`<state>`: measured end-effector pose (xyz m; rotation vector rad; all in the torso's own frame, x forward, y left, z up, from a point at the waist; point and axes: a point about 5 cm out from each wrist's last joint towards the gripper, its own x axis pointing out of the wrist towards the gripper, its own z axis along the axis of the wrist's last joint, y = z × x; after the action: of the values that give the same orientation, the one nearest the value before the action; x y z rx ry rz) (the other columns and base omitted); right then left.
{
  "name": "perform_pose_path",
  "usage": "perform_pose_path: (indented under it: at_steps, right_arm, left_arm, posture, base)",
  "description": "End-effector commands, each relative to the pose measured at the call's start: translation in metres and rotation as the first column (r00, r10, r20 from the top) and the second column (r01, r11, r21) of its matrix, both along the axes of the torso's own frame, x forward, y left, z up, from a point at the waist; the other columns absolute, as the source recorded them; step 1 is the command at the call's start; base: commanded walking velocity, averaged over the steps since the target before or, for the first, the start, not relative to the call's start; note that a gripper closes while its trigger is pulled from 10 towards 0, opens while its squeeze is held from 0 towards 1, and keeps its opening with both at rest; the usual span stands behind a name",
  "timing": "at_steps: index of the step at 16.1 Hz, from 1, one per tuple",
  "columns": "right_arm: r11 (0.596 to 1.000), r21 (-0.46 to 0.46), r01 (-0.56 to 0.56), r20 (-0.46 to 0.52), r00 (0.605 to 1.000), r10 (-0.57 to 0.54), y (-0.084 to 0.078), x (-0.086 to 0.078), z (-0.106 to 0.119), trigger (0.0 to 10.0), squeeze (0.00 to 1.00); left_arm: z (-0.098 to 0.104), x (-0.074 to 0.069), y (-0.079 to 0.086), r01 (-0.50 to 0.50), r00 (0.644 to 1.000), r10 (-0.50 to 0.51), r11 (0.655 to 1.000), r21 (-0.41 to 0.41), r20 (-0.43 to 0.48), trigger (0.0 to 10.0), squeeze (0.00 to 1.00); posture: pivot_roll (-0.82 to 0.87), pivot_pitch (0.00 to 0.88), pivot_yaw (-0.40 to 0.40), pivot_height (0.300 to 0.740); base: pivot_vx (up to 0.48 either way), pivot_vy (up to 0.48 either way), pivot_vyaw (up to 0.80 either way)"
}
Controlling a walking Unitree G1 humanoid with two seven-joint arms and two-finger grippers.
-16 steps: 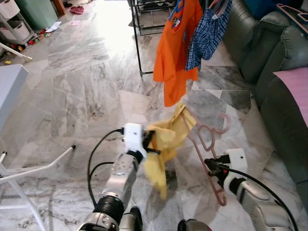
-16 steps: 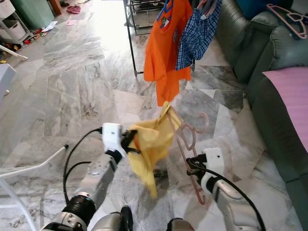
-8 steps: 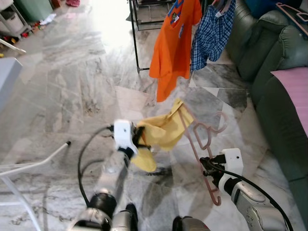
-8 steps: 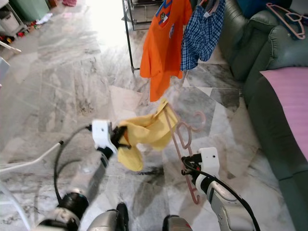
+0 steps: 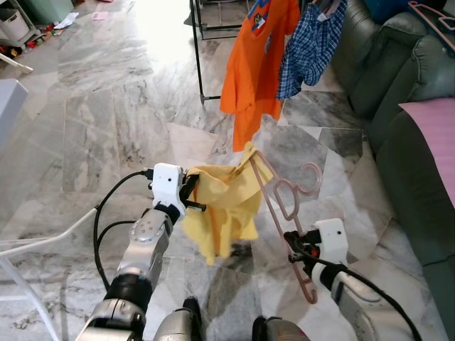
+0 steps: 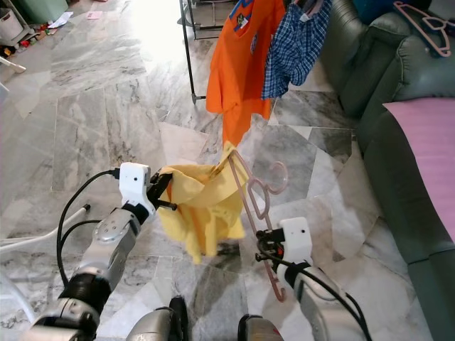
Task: Hang hanger
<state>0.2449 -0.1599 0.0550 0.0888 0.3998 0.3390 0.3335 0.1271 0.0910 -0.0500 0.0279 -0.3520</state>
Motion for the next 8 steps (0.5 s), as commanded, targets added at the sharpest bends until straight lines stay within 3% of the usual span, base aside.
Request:
perform_pose_path:
  at_steps: [1, 4, 8]
  right_arm:
    - [1.0, -0.003, 0.001, 0.029, 1.0, -0.001, 0.004, -0.004, 0.004, 10.0, 0.0]
    - [0.998, -0.055, -0.004, -0.001, 1.0, 0.004, 0.0, -0.013, -0.001, 10.0, 0.0]
    - [0.997, -0.054, -0.046, -0.094, 0.995, 0.04, -0.003, -0.025, -0.01, 10.0, 0.0]
  left_arm:
    - [0.0, -0.004, 0.005, 0.008, 1.0, -0.008, 1.0, 0.015, 0.002, 10.0, 0.0]
    - [0.007, -0.007, 0.011, -0.003, 0.997, -0.002, 0.998, 0.059, 0.071, 10.0, 0.0]
    - [0.016, -0.008, 0.004, 0.027, 0.995, -0.024, 0.999, -0.02, 0.102, 10.0, 0.0]
  posture:
    - [-0.16, 0.226, 0.072, 0.74]
    - [-0.19, 0.237, 0.108, 0.74]
    - [-0.21, 0.243, 0.114, 0.74]
  base:
    - [0.0, 0.0, 0.0]
    - [0.0, 0.0, 0.0]
    - [0.0, 0.0, 0.0]
